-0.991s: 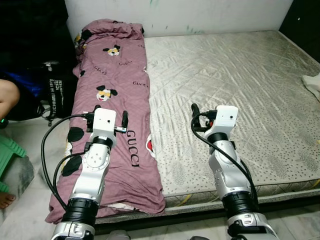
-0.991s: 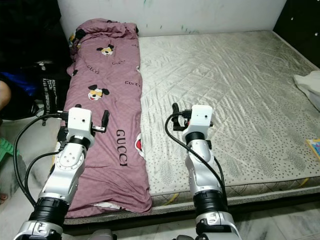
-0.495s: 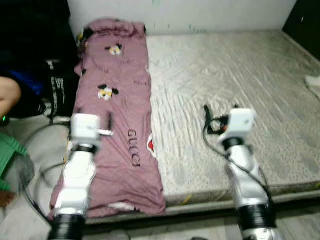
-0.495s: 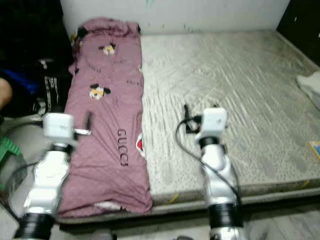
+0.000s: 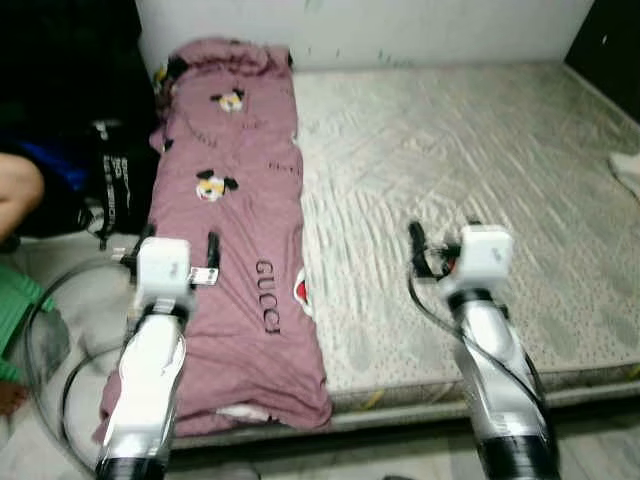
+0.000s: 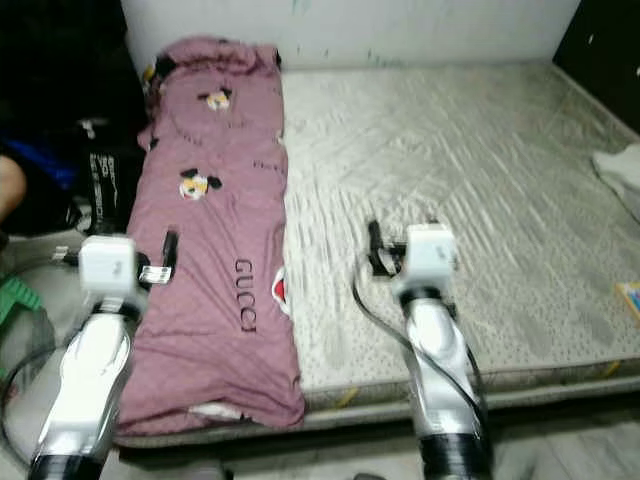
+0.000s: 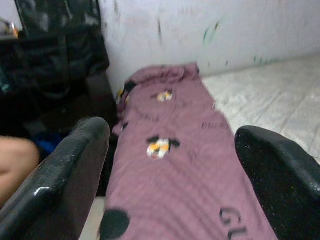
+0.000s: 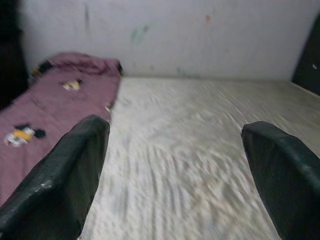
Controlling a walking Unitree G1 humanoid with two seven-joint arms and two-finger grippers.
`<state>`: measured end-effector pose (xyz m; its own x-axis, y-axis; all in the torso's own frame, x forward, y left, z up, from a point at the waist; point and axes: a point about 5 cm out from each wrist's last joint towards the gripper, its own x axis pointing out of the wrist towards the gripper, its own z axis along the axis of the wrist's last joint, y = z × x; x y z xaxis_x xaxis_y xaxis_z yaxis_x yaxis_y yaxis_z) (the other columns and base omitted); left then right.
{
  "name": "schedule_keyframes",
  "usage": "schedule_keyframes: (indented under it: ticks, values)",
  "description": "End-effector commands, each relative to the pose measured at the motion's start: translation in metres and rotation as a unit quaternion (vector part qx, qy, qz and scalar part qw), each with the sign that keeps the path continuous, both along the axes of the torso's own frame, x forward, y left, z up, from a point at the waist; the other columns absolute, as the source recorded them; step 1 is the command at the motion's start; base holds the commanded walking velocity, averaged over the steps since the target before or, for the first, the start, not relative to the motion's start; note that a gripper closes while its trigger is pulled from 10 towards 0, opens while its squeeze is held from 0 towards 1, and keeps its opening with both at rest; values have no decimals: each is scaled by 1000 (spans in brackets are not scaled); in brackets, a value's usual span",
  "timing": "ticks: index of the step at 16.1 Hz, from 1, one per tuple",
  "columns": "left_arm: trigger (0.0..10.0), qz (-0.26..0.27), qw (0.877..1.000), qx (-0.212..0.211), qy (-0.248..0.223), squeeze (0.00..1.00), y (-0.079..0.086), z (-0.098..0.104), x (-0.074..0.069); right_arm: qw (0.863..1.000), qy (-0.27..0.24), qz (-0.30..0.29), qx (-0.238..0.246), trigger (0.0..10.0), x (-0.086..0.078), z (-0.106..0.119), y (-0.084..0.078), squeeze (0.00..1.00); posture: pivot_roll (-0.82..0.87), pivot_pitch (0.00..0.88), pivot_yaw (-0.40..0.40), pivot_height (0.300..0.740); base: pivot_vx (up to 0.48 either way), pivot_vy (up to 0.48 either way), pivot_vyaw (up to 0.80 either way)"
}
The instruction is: Clean up the room
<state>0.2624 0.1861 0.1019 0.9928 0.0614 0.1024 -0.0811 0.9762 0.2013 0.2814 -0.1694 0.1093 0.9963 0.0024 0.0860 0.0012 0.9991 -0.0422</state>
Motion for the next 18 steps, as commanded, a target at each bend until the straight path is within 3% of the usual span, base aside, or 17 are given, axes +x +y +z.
schedule_keyframes:
  ticks: [1,3,5,9,18]
  values:
    - [10000,7,1000,1,-4,0,6,3,-6,1000,-4,-13,-2,10000,-6,4,-7,0,4,0,32,740,0,0,0]
    - [10000,16,1000,0,4,0,11,-1,-17,1000,12,-24,-10,10000,-23,-4,-15,0,2,0,34,740,0,0,0]
    - [10000,15,1000,-1,7,0,9,-2,-18,1000,17,-25,-8,10000,-28,-6,-14,0,-1,0,33,740,0,0,0]
    - [10000,9,1000,-8,13,0,3,-3,-20,999,34,-24,-5,10000,-30,-6,-15,0,1,0,26,740,0,0,-520]
    - [10000,-4,999,3,34,0,-1,-5,-26,999,44,-12,-13,10000,-33,-5,-11,0,4,0,21,740,0,0,0]
